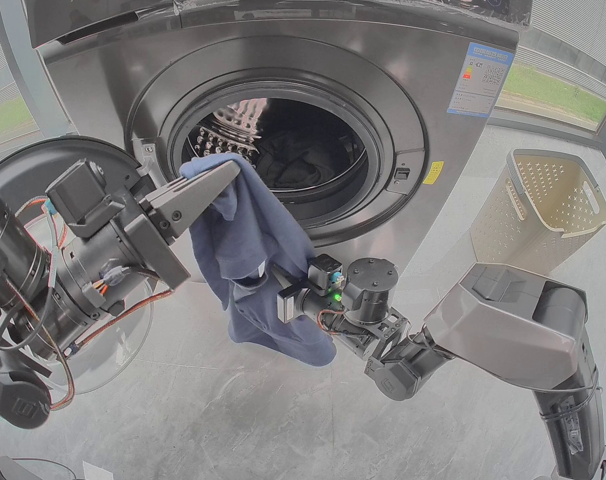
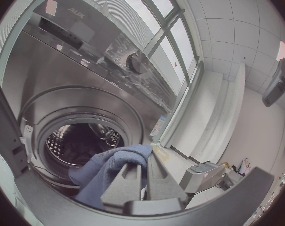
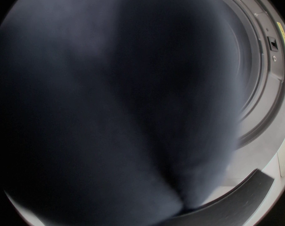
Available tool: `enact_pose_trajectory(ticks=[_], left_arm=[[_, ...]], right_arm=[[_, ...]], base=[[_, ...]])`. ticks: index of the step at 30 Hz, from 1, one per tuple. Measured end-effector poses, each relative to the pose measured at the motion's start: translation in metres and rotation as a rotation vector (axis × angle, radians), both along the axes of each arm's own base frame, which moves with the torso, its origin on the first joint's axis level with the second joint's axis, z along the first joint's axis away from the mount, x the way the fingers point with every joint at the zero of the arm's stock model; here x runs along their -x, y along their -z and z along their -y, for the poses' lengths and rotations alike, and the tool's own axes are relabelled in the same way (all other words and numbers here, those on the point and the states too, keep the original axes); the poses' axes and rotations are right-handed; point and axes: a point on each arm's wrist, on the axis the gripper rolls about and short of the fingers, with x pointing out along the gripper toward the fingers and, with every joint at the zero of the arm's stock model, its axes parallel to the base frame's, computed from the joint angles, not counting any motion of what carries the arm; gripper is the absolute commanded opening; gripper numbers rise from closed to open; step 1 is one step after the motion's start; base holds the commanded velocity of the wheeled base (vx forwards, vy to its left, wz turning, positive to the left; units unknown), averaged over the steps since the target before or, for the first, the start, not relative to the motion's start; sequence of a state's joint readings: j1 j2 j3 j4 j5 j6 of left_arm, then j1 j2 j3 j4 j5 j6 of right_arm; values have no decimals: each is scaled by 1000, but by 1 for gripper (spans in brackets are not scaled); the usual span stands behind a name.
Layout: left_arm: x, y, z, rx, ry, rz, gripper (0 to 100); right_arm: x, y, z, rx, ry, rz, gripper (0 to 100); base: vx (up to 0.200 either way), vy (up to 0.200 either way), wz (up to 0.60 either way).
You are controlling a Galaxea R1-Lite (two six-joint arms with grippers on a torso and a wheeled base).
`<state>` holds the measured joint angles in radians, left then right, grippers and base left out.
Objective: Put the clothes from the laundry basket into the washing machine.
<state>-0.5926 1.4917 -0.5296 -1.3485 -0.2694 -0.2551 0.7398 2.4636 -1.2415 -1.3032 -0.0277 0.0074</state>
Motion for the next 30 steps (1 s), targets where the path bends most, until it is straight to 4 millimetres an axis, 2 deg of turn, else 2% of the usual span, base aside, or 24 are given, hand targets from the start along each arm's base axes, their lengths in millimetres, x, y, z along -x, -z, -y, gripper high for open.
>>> enact_pose_trajectory(ticks=[6,11,15,21,30], left_arm=[[-16,7,-14,-12,-110,-28,0],[-31,21,-27,-48,-197,-64,0],[-36,41,-32,-109,-234,-113,0],[-36,79,-34,-203,-233,-229,0],[-35,122,-31,-319,-180,-356,0]], right_arm=[[-5,-20,20,-25,62,15,0],[-1,-52,40,-67,108,40,0],[8,-79,48,-116,134,61,0],[19,-110,56,-173,144,97,0],[34,-137,58,-224,123,135,0]], base=[[0,0,0],[0,0,0],[0,0,0],[0,0,0],[0,0,0]])
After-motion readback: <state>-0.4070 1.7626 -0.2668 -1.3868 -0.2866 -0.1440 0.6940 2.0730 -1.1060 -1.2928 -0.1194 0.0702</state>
